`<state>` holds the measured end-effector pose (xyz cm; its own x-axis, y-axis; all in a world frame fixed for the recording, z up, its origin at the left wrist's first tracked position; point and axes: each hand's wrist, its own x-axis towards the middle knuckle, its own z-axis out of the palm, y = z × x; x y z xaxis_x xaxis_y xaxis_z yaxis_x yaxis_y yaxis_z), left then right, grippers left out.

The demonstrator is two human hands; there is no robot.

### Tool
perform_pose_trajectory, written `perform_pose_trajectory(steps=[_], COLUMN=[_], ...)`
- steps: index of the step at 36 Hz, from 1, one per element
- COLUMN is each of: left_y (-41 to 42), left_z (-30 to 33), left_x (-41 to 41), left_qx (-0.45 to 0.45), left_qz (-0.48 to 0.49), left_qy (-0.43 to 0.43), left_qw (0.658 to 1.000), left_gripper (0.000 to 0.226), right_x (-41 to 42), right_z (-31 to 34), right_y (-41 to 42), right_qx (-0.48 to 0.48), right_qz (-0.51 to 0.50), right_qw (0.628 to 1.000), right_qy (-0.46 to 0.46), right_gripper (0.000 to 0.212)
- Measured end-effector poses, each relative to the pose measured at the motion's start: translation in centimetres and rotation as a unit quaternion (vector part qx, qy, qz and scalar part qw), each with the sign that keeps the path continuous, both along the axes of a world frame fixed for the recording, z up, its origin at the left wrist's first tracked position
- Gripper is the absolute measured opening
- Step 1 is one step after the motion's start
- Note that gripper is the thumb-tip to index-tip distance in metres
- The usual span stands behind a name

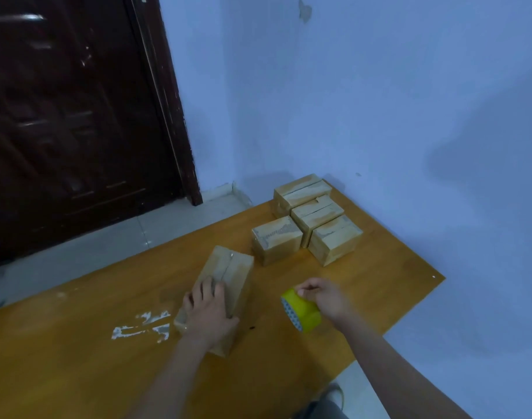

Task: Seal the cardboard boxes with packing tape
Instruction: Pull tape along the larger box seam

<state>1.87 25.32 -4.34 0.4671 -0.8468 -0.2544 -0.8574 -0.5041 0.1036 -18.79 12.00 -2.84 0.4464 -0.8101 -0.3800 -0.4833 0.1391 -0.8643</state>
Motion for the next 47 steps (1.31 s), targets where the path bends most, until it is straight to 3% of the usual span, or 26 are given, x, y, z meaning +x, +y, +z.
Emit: perform_pose_trajectory(steps=[7,10,13,16,18,20,27,32,35,39,42,47], left_y=[2.6,2.0,0.0,-2.4,-3.9,-4.9,-7.3,-9.3,-10.2,-10.5,-11.0,-11.1], left_z=[0.4,1.7,4.4,8.0,9.5,10.3,12.5,15.0,16.4,17.6,17.1,16.1], left_x=[2.6,2.1,1.0,-0.8,-1.4,-1.6,-1.8,-2.3,-2.1,-3.0,-3.7,-4.2], left_qx=[-0.008,-0.114,-0.245,-0.295,-0.323,-0.341,-0.292,-0.301,-0.318,-0.271,-0.216,-0.196], left_qz=[-0.094,-0.061,-0.036,-0.024,-0.036,-0.047,-0.079,-0.02,0.045,0.163,0.229,0.262], left_qy=[0.068,0.124,0.225,0.345,0.343,0.332,0.275,0.25,0.315,0.482,0.527,0.537], left_qw=[0.993,0.984,0.942,0.891,0.881,0.878,0.913,0.92,0.893,0.817,0.789,0.777], left_gripper=[0.084,0.079,0.066,0.032,0.01,0.018,0.028,0.031,0.032,0.023,0.029,0.031], right_x=[2.0,3.3,4.9,6.1,6.5,6.6,5.8,5.9,5.1,2.8,1.4,0.7], right_z=[4.8,6.5,7.8,9.0,9.7,10.1,11.8,13.9,14.9,15.7,15.7,14.9], right_y=[-1.2,-1.5,-1.5,-1.2,-1.0,-0.9,-2.0,-2.5,-3.2,-3.9,-4.0,-3.7], right_qx=[-0.042,-0.054,-0.084,-0.123,-0.137,-0.151,-0.206,-0.206,-0.168,-0.101,-0.055,-0.066], right_qz=[0.026,0.051,0.08,0.094,0.082,0.063,0.053,0.031,0.029,0.07,0.097,0.162], right_qw=[0.998,0.996,0.992,0.987,0.985,0.983,0.975,0.975,0.981,0.978,0.963,0.958], right_qy=[-0.051,-0.055,-0.043,-0.049,-0.071,-0.084,-0.061,-0.072,-0.091,-0.169,-0.245,-0.228], right_gripper=[0.01,0.01,0.007,0.01,0.009,0.007,0.011,0.026,0.041,0.045,0.03,0.015])
